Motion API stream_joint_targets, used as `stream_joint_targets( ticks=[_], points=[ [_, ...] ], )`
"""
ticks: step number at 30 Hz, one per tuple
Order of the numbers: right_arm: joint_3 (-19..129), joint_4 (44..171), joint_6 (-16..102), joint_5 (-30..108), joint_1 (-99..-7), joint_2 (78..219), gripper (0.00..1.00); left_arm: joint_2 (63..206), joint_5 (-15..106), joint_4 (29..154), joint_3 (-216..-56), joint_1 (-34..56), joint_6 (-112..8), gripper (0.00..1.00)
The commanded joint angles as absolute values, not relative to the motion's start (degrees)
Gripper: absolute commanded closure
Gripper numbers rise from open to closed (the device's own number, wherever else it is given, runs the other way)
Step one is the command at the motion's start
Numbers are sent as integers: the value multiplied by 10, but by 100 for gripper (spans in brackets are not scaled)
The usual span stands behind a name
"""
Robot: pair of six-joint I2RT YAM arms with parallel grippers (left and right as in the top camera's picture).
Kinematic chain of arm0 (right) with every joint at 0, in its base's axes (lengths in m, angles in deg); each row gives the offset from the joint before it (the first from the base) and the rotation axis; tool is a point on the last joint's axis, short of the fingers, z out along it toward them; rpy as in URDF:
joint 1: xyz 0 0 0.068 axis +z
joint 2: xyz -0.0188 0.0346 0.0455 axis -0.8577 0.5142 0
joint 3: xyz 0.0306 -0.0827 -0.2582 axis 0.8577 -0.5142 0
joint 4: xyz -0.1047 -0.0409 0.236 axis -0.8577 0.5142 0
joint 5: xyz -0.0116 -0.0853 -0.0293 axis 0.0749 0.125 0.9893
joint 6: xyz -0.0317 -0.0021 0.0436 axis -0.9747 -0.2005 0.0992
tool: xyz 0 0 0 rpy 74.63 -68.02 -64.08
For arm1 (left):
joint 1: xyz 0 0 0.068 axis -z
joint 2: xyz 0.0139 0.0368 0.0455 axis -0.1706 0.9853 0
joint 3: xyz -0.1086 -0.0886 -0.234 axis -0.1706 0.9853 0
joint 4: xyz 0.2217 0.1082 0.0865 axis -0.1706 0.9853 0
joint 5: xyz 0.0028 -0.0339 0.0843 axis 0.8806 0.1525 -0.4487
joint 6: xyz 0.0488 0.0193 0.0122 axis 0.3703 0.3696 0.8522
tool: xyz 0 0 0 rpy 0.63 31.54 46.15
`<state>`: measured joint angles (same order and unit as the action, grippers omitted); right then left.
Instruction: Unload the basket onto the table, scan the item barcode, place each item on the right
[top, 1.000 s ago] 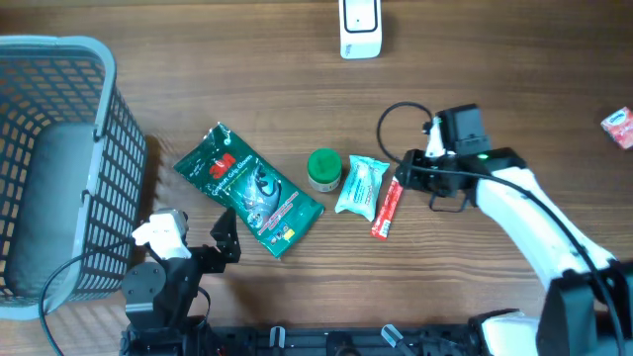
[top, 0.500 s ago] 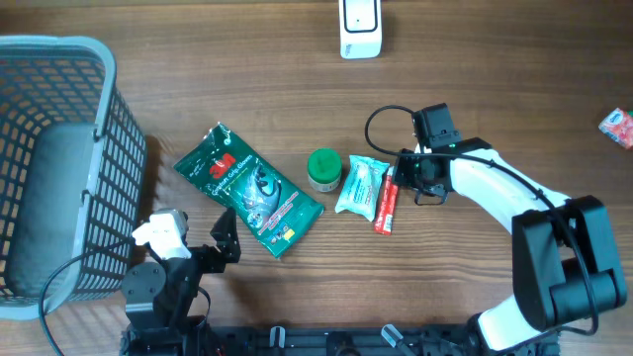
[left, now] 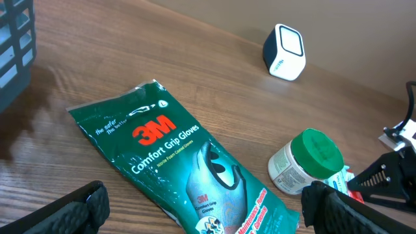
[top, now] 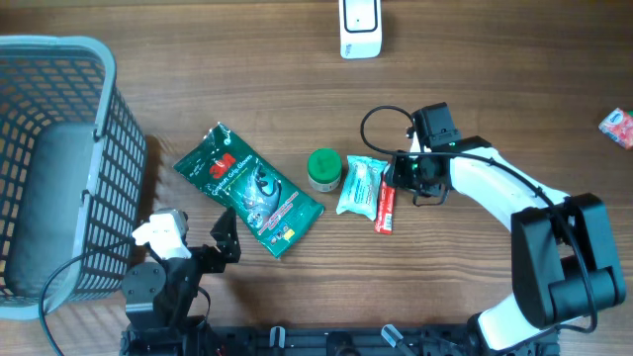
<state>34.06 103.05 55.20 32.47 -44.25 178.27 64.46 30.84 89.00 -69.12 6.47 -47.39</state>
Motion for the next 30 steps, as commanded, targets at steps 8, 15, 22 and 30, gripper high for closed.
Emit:
stream_joint_targets(
  ticks=[8, 15, 22, 30],
  points=[
    [300, 1036, 527, 382, -422, 1823, 67, 642, 305, 888, -687, 67, -478, 0],
    [303, 1017, 556, 382, -392, 1861, 96, 642, 305, 888, -687, 67, -478, 0],
    [376, 1161, 762, 382, -411, 1628, 96, 642, 305, 888, -687, 67, -479, 0],
    [376, 1389, 1315, 393, -411, 1397, 96, 642, 305, 888, -687, 67, -478, 0]
  ],
)
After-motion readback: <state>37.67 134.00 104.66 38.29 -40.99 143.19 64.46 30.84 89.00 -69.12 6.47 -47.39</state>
